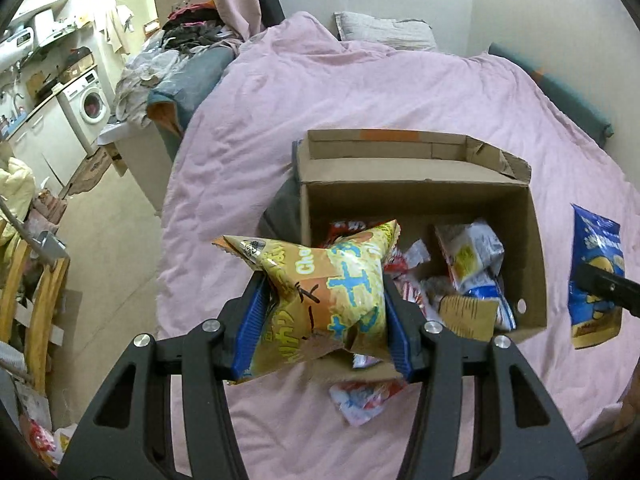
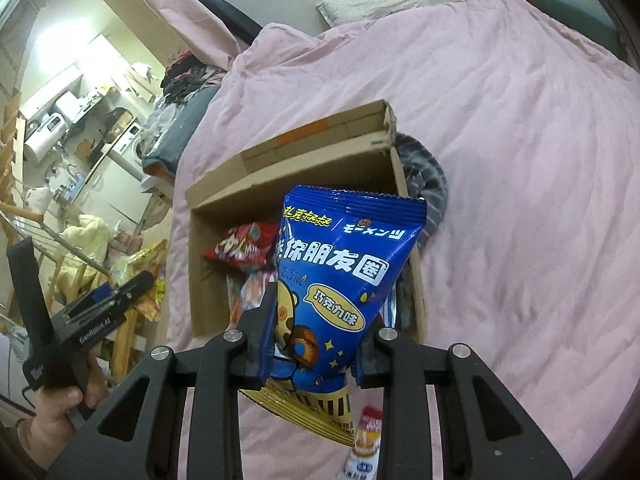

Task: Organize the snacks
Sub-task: 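Lift and carry both held bags toward the box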

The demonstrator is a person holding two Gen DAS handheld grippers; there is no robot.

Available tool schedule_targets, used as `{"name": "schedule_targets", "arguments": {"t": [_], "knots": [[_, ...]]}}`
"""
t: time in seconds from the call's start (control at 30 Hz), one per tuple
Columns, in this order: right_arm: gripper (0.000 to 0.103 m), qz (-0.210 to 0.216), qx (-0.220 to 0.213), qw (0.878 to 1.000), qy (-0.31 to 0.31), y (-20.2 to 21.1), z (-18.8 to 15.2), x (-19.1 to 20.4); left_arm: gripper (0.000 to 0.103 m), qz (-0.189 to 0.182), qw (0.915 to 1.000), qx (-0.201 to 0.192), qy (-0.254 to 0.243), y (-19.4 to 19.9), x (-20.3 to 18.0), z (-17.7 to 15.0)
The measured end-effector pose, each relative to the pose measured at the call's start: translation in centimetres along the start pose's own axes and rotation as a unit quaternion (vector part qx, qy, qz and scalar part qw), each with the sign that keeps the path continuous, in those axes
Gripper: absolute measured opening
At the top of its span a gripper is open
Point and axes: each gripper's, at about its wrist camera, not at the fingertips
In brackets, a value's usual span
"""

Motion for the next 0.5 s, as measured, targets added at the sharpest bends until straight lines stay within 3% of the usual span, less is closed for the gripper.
{"name": "schedule_targets", "arguments": {"t": [0.37, 0.5], "knots": [[0.031, -0.018, 0.003, 0.999, 0.028, -5.5, -0.4, -0.1, 0.05, -0.018, 0.9986, -0.012, -0.049, -3.8, -2.2, -0.5], [0.031, -0.021, -0.003, 0.999, 0.037, -5.9, -0.2, -0.2, 0.051, -0.025, 0.9989, 0.0, -0.038, -4.7, -2.3, -0.4]]}}
Point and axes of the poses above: each gripper's, at about its wrist camera, not at the fingertips, and y roughly against the way its jaws point, x to its left, z to its top, and after that the axes turned 4 degrees about -z, right-handed
